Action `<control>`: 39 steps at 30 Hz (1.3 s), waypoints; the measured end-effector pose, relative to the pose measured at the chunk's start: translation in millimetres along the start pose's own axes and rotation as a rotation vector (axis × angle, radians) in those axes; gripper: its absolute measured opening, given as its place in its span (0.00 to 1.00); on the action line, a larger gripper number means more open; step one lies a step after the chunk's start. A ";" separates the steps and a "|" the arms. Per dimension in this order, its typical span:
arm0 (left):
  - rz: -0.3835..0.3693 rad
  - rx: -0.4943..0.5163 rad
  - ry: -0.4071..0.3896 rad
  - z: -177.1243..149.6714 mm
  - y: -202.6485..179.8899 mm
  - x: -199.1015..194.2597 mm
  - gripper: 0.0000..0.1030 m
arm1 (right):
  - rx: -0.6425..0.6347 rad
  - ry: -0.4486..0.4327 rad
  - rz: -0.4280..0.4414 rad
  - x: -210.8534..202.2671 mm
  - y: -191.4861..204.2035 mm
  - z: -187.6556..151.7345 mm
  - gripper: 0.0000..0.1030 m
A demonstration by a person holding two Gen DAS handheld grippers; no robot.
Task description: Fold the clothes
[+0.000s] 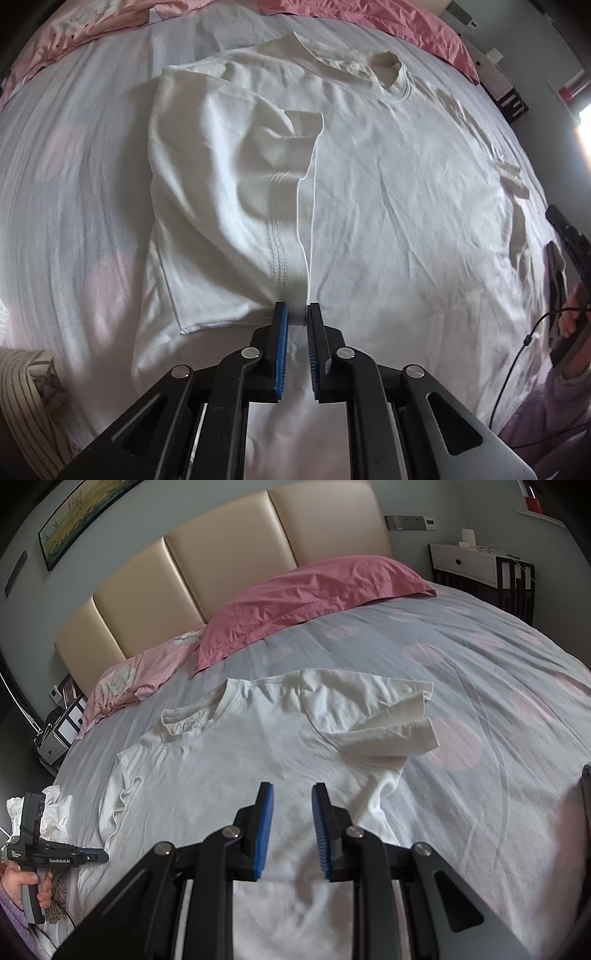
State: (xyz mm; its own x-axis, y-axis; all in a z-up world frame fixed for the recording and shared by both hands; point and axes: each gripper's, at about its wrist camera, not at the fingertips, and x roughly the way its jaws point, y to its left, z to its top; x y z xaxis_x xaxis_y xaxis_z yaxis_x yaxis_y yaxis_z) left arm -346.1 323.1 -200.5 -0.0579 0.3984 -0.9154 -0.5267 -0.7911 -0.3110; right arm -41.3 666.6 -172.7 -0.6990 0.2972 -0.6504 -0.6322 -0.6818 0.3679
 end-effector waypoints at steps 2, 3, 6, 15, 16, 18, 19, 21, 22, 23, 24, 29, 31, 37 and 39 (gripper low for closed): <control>-0.020 -0.009 -0.036 4.6 -2.9 -10.0 0.22 | 0.010 0.004 -0.005 1.9 -2.0 0.5 0.21; -0.023 -0.007 -0.063 8.6 -5.4 -16.1 0.33 | 0.015 0.009 -0.008 3.1 -2.8 0.2 0.21; 0.005 0.000 -0.137 33.3 -10.0 -25.0 0.42 | 0.022 0.022 -0.008 5.4 -2.5 -1.6 0.21; 0.078 -0.114 -0.103 98.4 5.6 22.7 0.41 | 0.039 -0.002 -0.015 -2.5 -8.4 3.4 0.21; 0.065 -0.117 -0.105 101.5 3.5 26.9 0.41 | 0.045 -0.001 -0.017 -0.9 -10.4 3.9 0.21; 0.049 -0.122 -0.111 106.3 -2.0 34.7 0.41 | 0.056 0.005 -0.020 2.9 -14.2 3.6 0.21; 0.067 -0.118 -0.115 105.2 -7.9 36.7 0.41 | 0.060 0.009 -0.022 4.9 -16.1 3.1 0.21; 0.088 -0.125 -0.138 99.9 -16.0 33.8 0.41 | 0.073 0.019 -0.023 7.9 -21.6 1.7 0.21; 0.071 -0.153 -0.161 92.8 -18.0 26.3 0.41 | 0.080 0.025 -0.022 9.1 -25.0 0.8 0.21; 0.053 -0.180 -0.183 85.7 -19.9 18.8 0.41 | 0.088 0.032 -0.023 10.0 -28.6 0.2 0.21; 0.034 -0.209 -0.205 78.0 -21.8 11.0 0.41 | 0.096 0.046 -0.029 10.2 -33.1 0.9 0.21; -0.002 -0.280 -0.301 37.4 -36.4 -38.0 0.45 | 0.129 0.056 -0.067 -0.1 -66.2 22.7 0.21; 0.009 -0.263 -0.346 23.8 -43.0 -54.9 0.61 | 0.112 0.068 -0.069 1.7 -80.2 41.0 0.21; 0.072 -0.178 -0.389 18.1 -43.4 -59.7 0.76 | 0.125 0.149 -0.004 40.1 -120.6 103.3 0.25; 0.062 -0.194 -0.367 19.4 -35.4 -50.8 0.76 | 0.171 0.208 0.011 65.0 -135.7 115.9 0.26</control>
State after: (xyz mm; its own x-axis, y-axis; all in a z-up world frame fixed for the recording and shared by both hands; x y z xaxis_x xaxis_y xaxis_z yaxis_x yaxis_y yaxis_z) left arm -340.9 339.9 -137.9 -0.4016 0.4583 -0.7928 -0.3453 -0.8776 -0.3325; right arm -39.7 855.9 -187.9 -0.6338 0.1345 -0.7617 -0.6844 -0.5563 0.4713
